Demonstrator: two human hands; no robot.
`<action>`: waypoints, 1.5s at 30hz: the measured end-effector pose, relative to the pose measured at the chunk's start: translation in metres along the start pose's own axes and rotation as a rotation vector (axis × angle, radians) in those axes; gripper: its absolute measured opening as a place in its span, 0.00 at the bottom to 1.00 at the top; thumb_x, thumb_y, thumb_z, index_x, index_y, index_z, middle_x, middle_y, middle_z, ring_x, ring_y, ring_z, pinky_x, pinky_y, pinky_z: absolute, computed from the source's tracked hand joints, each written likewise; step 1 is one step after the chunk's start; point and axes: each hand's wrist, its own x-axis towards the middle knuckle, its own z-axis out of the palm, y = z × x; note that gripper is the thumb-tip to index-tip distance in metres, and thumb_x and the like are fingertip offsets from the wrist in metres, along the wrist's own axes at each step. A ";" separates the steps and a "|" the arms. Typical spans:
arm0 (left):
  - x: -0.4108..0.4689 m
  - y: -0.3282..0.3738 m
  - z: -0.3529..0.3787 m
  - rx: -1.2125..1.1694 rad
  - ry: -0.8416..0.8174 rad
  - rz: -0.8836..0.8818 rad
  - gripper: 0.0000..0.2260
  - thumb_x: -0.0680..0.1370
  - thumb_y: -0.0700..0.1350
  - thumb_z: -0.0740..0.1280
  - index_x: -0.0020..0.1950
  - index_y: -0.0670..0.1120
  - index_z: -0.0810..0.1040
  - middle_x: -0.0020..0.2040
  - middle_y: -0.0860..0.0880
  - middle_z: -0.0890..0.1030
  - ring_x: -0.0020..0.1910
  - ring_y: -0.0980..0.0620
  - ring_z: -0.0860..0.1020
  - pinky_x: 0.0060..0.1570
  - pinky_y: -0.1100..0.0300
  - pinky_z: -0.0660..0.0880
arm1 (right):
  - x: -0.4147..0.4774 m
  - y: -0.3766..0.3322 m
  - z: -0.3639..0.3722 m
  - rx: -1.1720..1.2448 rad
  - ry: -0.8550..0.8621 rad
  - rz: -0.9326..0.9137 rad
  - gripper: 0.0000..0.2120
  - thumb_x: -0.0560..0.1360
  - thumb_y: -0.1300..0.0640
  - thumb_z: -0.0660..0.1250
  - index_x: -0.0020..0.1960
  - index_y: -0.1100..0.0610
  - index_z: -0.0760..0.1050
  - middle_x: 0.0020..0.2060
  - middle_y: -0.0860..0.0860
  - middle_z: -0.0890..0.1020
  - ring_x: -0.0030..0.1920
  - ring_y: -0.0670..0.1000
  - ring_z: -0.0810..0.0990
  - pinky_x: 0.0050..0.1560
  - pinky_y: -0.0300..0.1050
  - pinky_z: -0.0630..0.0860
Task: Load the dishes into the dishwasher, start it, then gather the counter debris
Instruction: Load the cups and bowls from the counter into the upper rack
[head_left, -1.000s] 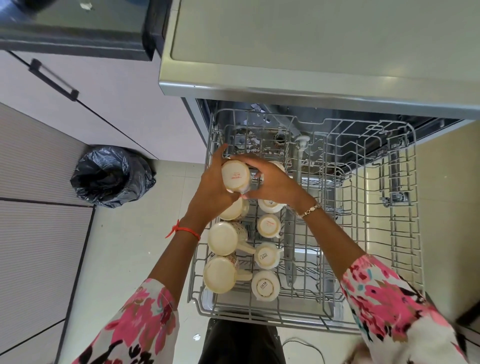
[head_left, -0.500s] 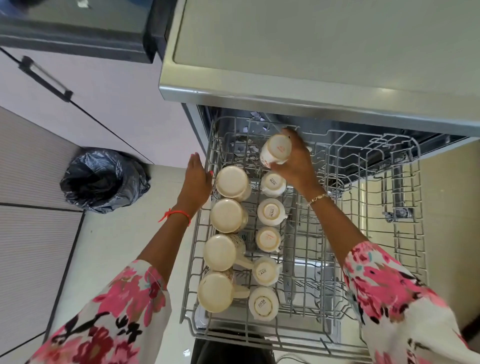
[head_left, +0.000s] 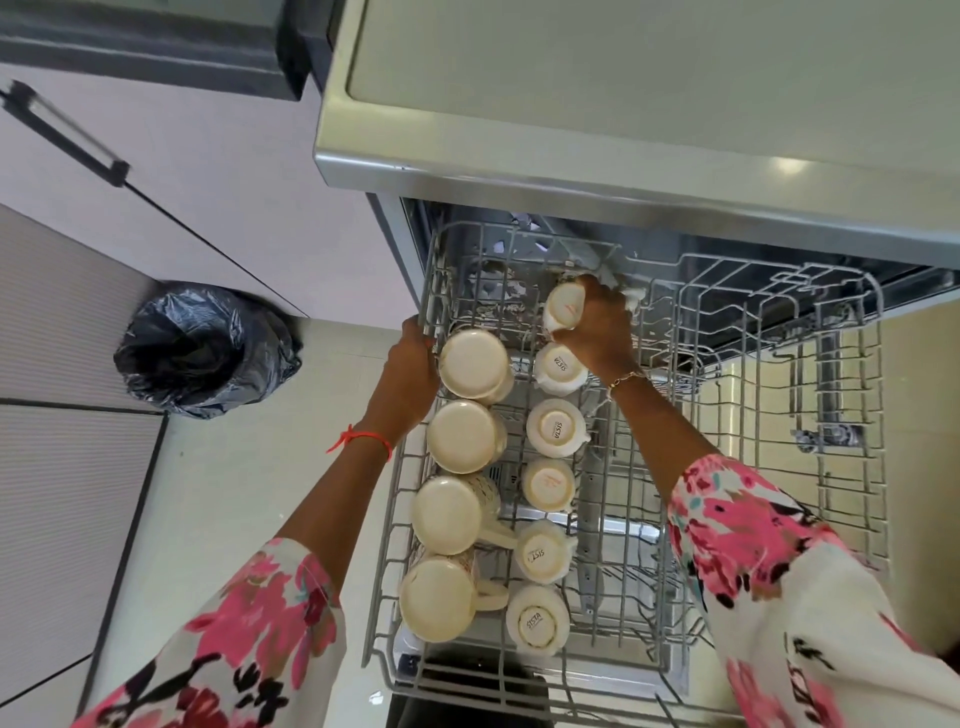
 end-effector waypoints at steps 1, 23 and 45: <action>0.000 0.000 0.000 0.000 0.006 0.000 0.15 0.79 0.34 0.57 0.66 0.35 0.63 0.51 0.36 0.78 0.44 0.46 0.74 0.42 0.58 0.67 | 0.000 -0.001 0.001 -0.024 -0.013 0.019 0.37 0.62 0.56 0.77 0.67 0.59 0.65 0.61 0.60 0.74 0.62 0.62 0.71 0.59 0.54 0.70; -0.004 0.005 -0.001 -0.040 0.020 -0.010 0.17 0.79 0.36 0.58 0.67 0.35 0.62 0.53 0.36 0.78 0.46 0.46 0.75 0.45 0.58 0.70 | -0.002 -0.007 -0.005 -0.058 -0.016 0.133 0.35 0.64 0.45 0.74 0.64 0.59 0.67 0.63 0.59 0.72 0.67 0.58 0.65 0.67 0.57 0.56; -0.002 0.000 0.002 -0.055 0.019 -0.021 0.16 0.79 0.37 0.57 0.67 0.36 0.62 0.55 0.37 0.78 0.51 0.41 0.77 0.47 0.57 0.71 | -0.002 -0.009 0.005 -0.220 0.044 0.113 0.39 0.67 0.41 0.71 0.68 0.62 0.65 0.67 0.62 0.65 0.68 0.63 0.61 0.66 0.58 0.60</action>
